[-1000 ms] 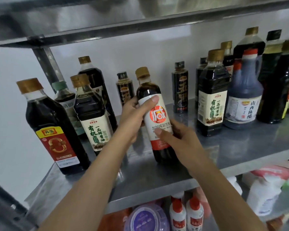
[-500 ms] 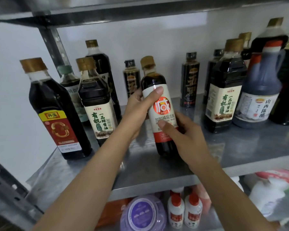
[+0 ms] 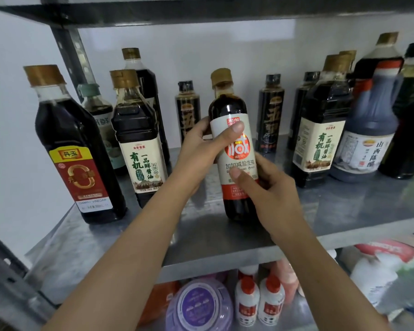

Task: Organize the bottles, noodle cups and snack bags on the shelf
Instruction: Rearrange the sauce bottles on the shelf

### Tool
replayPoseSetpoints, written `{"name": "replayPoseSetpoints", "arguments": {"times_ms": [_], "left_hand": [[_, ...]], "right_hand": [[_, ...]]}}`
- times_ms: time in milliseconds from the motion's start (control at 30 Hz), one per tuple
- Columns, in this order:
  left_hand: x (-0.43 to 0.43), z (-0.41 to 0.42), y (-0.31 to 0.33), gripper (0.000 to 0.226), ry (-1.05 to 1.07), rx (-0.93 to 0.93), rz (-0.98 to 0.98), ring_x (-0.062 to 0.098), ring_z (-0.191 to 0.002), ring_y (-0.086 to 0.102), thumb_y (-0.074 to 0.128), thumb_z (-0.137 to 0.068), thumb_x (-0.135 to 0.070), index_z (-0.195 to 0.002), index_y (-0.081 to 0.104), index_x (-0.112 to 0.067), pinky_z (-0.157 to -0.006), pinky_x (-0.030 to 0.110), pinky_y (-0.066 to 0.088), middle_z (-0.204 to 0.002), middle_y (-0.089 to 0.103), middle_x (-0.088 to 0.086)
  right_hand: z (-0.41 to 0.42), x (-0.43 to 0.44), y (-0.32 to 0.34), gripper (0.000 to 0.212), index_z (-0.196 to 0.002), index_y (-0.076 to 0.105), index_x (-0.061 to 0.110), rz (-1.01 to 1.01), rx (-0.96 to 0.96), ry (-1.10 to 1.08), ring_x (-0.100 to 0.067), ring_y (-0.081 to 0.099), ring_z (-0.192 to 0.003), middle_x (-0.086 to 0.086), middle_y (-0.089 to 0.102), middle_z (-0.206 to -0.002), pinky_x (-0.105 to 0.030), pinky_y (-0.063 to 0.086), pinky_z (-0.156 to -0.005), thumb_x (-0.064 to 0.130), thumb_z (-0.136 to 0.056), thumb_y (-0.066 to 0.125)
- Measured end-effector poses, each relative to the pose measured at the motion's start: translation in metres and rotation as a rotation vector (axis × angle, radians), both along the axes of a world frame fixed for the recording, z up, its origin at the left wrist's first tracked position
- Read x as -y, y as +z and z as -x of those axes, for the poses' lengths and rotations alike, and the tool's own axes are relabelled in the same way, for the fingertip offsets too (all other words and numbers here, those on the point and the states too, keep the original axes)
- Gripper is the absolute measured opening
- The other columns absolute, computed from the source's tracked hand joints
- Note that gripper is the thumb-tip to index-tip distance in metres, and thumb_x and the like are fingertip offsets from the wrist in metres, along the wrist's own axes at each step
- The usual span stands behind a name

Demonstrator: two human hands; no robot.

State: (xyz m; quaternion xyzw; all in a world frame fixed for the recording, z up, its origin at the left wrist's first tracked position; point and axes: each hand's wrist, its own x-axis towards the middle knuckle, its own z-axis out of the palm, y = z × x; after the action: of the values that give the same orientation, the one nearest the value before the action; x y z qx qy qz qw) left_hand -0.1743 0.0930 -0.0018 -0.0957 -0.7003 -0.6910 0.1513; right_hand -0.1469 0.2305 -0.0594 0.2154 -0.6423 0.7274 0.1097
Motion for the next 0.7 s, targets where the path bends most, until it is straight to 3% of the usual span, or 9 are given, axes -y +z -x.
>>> {"name": "replayPoseSetpoints", "arguments": {"times_ms": [100,267,467,600,700], "left_hand": [[0.0,-0.002,0.001,0.067,-0.001,-0.006,0.005,0.011,-0.088,0.075,0.073,-0.07,-0.043,-0.13,0.06,-0.015,-0.065,0.019,0.056,-0.109,0.074,0.003],[0.001,0.003,-0.003,0.046,0.001,0.026,0.016,0.008,-0.086,0.075,0.075,-0.085,-0.028,-0.127,0.06,-0.017,-0.064,0.018,0.056,-0.115,0.071,0.004],[0.007,0.008,-0.005,0.043,0.042,0.06,0.027,0.012,-0.089,0.075,0.073,-0.087,-0.028,-0.127,0.061,-0.016,-0.069,0.022,0.058,-0.107,0.075,0.002],[0.009,0.01,-0.005,0.035,0.011,0.07,-0.025,0.011,-0.083,0.074,0.067,-0.092,-0.032,-0.122,0.063,-0.014,-0.066,0.021,0.056,-0.095,0.076,-0.002],[0.009,0.01,-0.005,0.046,0.006,0.077,-0.091,0.014,-0.087,0.073,0.068,-0.091,-0.038,-0.128,0.06,-0.012,-0.076,0.027,0.057,-0.098,0.074,0.001]], "right_hand": [[0.0,-0.001,-0.001,0.033,-0.115,0.063,0.039,-0.011,-0.007,-0.057,0.0,0.07,-0.097,0.018,0.074,-0.104,-0.013,0.054,-0.075,0.021,-0.089,0.072],[0.005,-0.001,-0.004,0.039,-0.125,0.062,0.033,-0.032,0.022,-0.09,0.001,0.068,-0.1,0.016,0.073,-0.109,-0.013,0.054,-0.076,0.027,-0.088,0.073],[0.007,0.002,-0.006,0.069,-0.139,0.053,0.031,-0.084,0.043,-0.1,-0.003,0.065,-0.108,0.012,0.066,-0.123,-0.025,0.057,-0.086,0.056,-0.075,0.065],[0.007,0.0,-0.007,0.058,-0.133,0.059,0.024,-0.013,0.053,-0.068,-0.003,0.067,-0.107,0.009,0.069,-0.118,-0.022,0.056,-0.084,0.054,-0.084,0.056],[0.007,-0.002,-0.008,0.043,-0.119,0.066,0.028,0.004,0.047,-0.078,-0.003,0.068,-0.104,0.007,0.072,-0.111,-0.018,0.054,-0.082,0.053,-0.087,0.05]]}}
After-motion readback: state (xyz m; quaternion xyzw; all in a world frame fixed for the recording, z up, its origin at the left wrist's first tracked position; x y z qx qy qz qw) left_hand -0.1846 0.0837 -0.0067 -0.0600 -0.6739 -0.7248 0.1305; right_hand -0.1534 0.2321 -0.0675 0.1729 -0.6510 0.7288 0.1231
